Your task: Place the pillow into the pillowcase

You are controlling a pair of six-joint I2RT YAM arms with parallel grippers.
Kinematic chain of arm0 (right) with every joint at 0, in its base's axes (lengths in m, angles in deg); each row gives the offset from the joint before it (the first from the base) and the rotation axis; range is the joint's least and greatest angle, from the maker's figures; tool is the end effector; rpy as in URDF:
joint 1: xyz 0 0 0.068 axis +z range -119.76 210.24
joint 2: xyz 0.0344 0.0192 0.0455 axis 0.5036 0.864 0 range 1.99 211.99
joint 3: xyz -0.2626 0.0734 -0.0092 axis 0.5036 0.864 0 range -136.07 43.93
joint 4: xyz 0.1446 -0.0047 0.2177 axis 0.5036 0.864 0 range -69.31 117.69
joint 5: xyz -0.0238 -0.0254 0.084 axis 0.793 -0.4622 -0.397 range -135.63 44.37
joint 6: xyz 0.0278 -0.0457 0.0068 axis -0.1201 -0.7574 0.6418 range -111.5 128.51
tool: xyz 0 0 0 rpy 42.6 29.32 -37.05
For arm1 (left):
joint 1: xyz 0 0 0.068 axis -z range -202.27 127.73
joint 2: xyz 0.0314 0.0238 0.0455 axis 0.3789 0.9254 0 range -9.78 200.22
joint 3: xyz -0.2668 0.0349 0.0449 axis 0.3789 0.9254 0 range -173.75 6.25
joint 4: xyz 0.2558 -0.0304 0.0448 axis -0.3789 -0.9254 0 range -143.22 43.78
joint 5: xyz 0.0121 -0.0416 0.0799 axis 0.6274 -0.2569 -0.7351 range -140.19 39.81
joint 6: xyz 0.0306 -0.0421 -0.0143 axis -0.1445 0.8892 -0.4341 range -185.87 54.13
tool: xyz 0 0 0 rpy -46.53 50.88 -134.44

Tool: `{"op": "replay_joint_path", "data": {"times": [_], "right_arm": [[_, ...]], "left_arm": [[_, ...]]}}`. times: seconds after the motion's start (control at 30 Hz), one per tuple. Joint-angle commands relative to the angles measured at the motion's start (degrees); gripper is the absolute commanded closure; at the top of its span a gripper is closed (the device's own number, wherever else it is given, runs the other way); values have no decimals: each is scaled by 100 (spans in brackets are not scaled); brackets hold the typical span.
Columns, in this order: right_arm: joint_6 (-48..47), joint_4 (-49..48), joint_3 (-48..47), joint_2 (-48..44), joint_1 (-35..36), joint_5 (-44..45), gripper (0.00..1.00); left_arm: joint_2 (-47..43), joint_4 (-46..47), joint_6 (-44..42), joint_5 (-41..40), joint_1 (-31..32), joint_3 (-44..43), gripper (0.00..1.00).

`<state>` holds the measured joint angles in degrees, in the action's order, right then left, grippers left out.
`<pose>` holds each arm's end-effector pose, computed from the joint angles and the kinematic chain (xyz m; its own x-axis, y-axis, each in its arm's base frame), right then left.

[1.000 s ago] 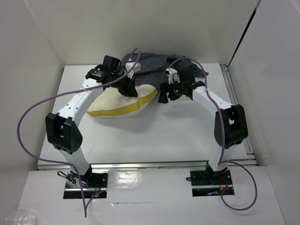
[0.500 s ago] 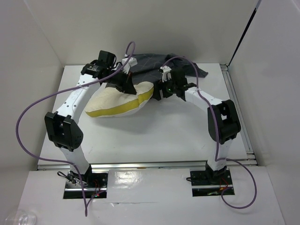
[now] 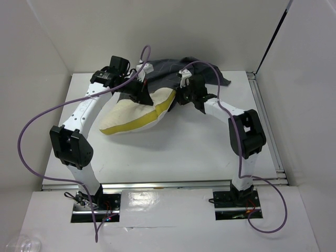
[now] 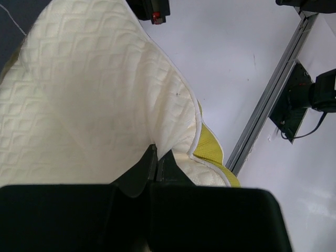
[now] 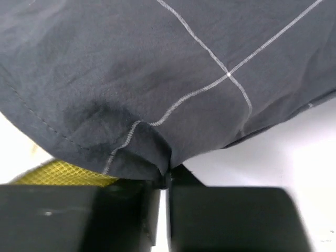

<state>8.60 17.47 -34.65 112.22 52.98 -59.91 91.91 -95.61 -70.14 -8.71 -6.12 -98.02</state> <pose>0.4087 0.1807 0.2321 -0.4400 -0.1827 -0.8792 -0.5740 0.8102 0.1188 0.3628 -0.1296 0.3695 -0.6505 0.2465 -0.7184 0.6941 0.5768 -0.4306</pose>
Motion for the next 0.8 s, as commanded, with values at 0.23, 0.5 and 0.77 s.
{"op": "replay_joint_path", "data": {"times": [0.23, 0.5, 0.77], "right_arm": [[202, 716, -1167, -432, 160, -1751, 100], [-299, 3095, -1800, -1363, 222, -3255, 100], [-1195, 5268, -2442, -1180, 222, -3940, 100]], "left_arm": [[-185, 561, 339, -166, 3, 267, 100], [-377, 1518, 822, -876, 161, 749, 100], [-545, 2582, 1402, -1589, 161, 1031, 100]]}}
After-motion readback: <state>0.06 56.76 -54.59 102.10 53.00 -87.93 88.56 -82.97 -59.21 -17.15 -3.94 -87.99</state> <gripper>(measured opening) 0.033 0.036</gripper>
